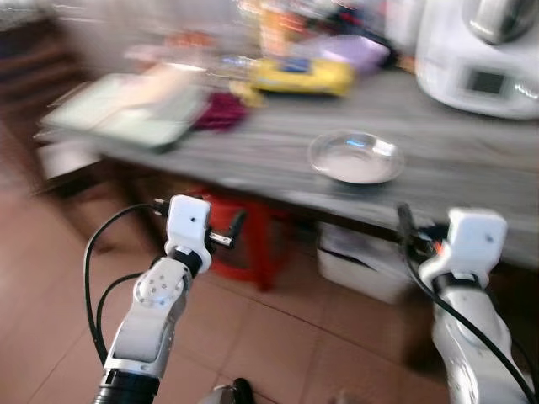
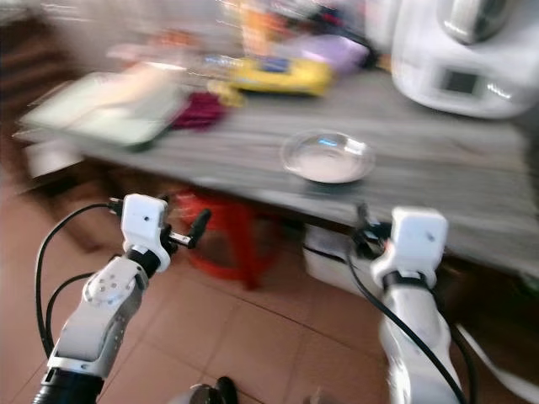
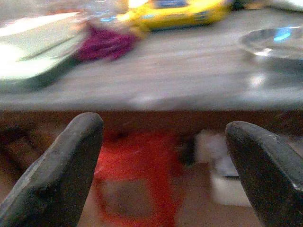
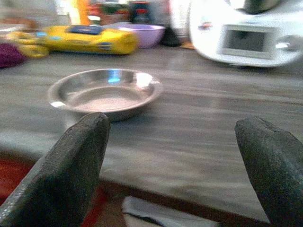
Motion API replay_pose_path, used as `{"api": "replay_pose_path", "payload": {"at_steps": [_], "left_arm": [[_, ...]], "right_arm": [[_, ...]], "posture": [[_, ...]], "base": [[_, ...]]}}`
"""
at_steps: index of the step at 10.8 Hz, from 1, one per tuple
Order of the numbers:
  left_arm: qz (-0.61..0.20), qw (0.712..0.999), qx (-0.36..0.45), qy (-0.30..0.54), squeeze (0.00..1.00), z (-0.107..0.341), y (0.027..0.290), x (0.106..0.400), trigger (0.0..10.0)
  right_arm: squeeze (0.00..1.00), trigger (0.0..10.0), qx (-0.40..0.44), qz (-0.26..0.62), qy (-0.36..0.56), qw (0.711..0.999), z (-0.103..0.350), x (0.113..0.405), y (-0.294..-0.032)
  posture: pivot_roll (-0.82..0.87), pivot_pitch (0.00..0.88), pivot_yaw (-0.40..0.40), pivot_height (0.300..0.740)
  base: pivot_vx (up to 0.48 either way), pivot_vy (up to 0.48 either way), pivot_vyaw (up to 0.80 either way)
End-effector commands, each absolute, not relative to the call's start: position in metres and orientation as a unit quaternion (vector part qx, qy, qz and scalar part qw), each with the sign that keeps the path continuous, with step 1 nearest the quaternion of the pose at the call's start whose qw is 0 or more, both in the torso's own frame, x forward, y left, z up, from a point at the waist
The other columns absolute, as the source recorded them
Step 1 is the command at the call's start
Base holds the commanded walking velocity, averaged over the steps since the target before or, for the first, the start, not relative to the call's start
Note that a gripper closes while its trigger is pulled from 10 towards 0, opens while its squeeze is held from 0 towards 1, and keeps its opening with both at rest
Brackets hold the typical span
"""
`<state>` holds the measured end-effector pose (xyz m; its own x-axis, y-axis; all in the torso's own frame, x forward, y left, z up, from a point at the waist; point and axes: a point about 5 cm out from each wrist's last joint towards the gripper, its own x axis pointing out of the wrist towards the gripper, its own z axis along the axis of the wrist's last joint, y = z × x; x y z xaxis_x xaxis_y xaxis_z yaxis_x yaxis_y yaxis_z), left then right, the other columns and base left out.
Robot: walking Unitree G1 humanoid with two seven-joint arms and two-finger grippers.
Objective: Setting the table
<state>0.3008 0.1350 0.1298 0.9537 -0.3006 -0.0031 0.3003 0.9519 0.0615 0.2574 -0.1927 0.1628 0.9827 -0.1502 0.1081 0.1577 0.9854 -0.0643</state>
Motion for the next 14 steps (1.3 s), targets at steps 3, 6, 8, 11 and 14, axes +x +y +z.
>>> {"api": "replay_pose_path", "payload": {"at_steps": [3, 6, 8, 11, 14], "left_arm": [[-0.149, 0.988, 0.038, 0.01, 0.0, 0.1255, 0.1374, 0.2988, 10.0], [-0.15, 0.988, 0.039, 0.011, 0.0, 0.1244, 0.1371, 0.2986, 10.0], [-0.15, 0.988, 0.039, 0.013, 0.0, 0.1234, 0.1368, 0.2982, 10.0], [-0.151, 0.988, 0.04, 0.015, 0.0, 0.1227, 0.1359, 0.2984, 10.0], [-0.158, 0.987, 0.036, 0.006, 0.0, 0.1235, 0.1344, 0.299, 10.0]], "right_arm": [[0.0, 10.0, -0.001, -0.066, -0.044, 0.997, 0.1566, 0.2557, -0.1905], [0.0, 10.0, 0.0, -0.063, -0.026, 0.998, 0.1536, 0.253, -0.1898], [0.0, 10.0, -0.001, -0.058, -0.035, 0.998, 0.1556, 0.2528, -0.1889], [0.0, 10.0, 0.016, -0.059, -0.03, 0.998, 0.1561, 0.2537, -0.1895], [0.0, 10.0, 0.016, -0.058, -0.025, 0.998, 0.1551, 0.2531, -0.1894]], "posture": [[-0.16, 0.109, 0.098, 0.74], [-0.17, 0.11, 0.095, 0.74], [-0.17, 0.111, 0.095, 0.74], [-0.17, 0.111, 0.093, 0.74], [-0.18, 0.113, 0.095, 0.74]], "base": [[-0.307, 0.0, 0.0], [-0.306, 0.0, 0.0], [-0.311, 0.0, 0.0], [-0.31, 0.0, 0.0], [-0.209, 0.0, 0.0]]}}
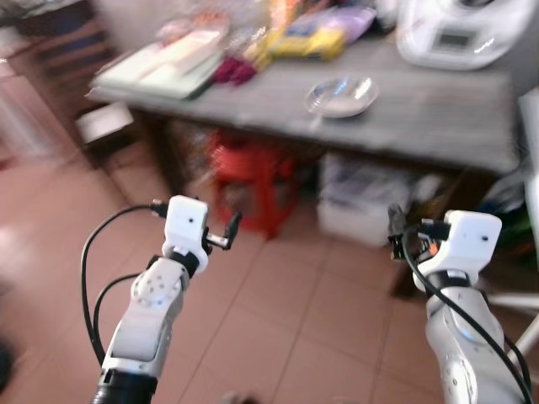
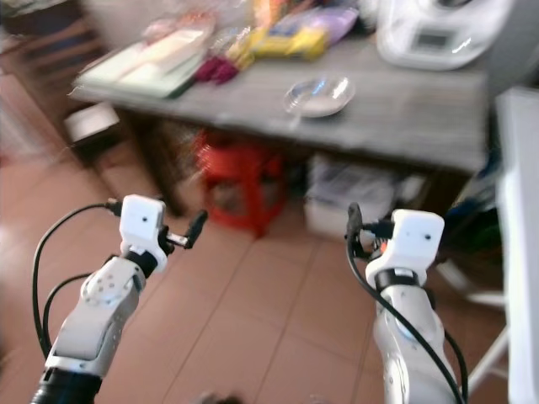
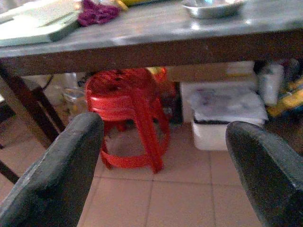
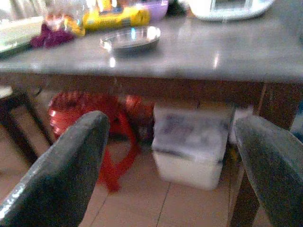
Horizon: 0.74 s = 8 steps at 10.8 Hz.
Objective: Setting the table
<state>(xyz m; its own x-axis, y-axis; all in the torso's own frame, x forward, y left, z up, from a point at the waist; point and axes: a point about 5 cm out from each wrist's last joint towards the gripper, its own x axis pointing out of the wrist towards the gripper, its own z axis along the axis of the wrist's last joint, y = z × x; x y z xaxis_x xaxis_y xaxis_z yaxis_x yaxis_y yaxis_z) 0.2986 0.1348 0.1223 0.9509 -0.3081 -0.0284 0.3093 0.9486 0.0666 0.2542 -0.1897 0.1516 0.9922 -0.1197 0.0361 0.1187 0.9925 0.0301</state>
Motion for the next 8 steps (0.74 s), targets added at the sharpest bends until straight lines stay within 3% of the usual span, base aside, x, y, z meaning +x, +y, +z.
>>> {"api": "replay_pose_path", "payload": {"at_steps": [1, 6, 8], "left_arm": [[-0.175, 0.984, 0.026, -0.006, 0.0, 0.1265, 0.1328, 0.2989, 10.0], [-0.199, 0.98, -0.004, -0.011, 0.0, 0.1296, 0.1303, 0.2957, 10.0], [-0.208, 0.978, -0.008, -0.009, 0.0, 0.1298, 0.129, 0.2951, 10.0]], "right_arm": [[0.0, 10.0, 0.015, -0.057, -0.023, 0.998, 0.155, 0.2531, -0.1888], [0.0, 10.0, 0.014, -0.057, -0.018, 0.998, 0.1546, 0.2543, -0.1881], [0.0, 10.0, 0.012, -0.054, -0.021, 0.998, 0.1544, 0.2543, -0.187]], "posture": [[-0.18, 0.115, 0.096, 0.74], [-0.17, 0.12, 0.095, 0.74], [-0.17, 0.121, 0.097, 0.74]], "base": [[0.0, 0.0, 0.0], [0.0, 0.0, -0.8], [0.0, 0.0, 0.0]]}}
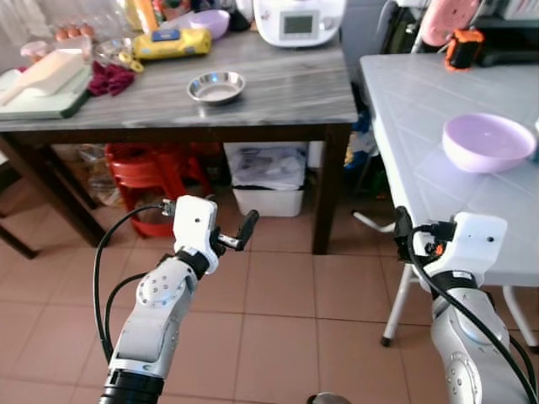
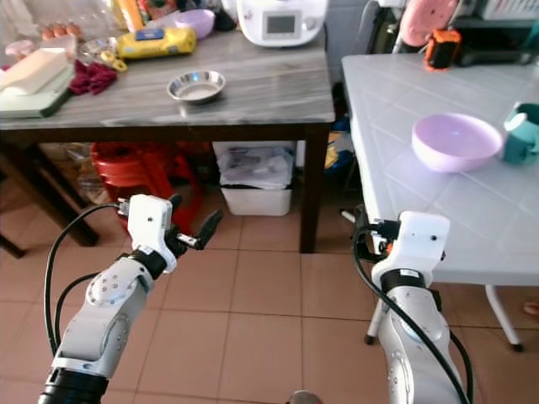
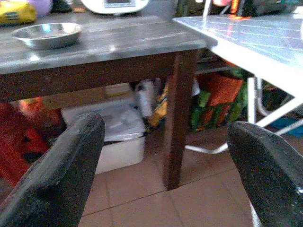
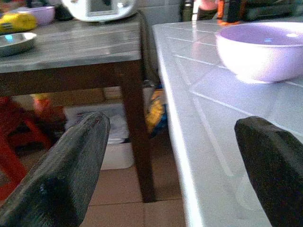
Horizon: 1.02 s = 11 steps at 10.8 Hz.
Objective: Setting the table
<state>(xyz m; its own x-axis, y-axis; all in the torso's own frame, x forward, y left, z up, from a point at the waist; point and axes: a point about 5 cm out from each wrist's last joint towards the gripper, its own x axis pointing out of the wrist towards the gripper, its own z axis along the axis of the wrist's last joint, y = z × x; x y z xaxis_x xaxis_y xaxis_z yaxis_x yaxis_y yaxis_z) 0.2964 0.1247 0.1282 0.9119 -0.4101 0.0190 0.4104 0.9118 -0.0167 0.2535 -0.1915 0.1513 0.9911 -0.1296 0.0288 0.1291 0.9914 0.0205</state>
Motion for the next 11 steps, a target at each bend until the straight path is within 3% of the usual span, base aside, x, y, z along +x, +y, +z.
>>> {"api": "replay_pose_path", "payload": {"at_steps": [1, 11], "left_arm": [[-0.209, 0.978, -0.007, -0.009, 0.0, 0.1299, 0.1288, 0.2956, 10.0], [-0.215, 0.977, -0.013, 0.002, 0.0, 0.1264, 0.128, 0.2929, 10.0]], "right_arm": [[0.0, 10.0, 0.012, -0.053, -0.021, 0.998, 0.1544, 0.2545, -0.1866], [0.0, 10.0, 0.002, -0.054, -0.016, 0.998, 0.1526, 0.2545, -0.1874]], "posture": [[-0.17, 0.12, 0.096, 0.74], [-0.17, 0.124, 0.095, 0.74]], "base": [[0.0, 0.0, 0.0], [0.0, -0.299, 0.0]]}}
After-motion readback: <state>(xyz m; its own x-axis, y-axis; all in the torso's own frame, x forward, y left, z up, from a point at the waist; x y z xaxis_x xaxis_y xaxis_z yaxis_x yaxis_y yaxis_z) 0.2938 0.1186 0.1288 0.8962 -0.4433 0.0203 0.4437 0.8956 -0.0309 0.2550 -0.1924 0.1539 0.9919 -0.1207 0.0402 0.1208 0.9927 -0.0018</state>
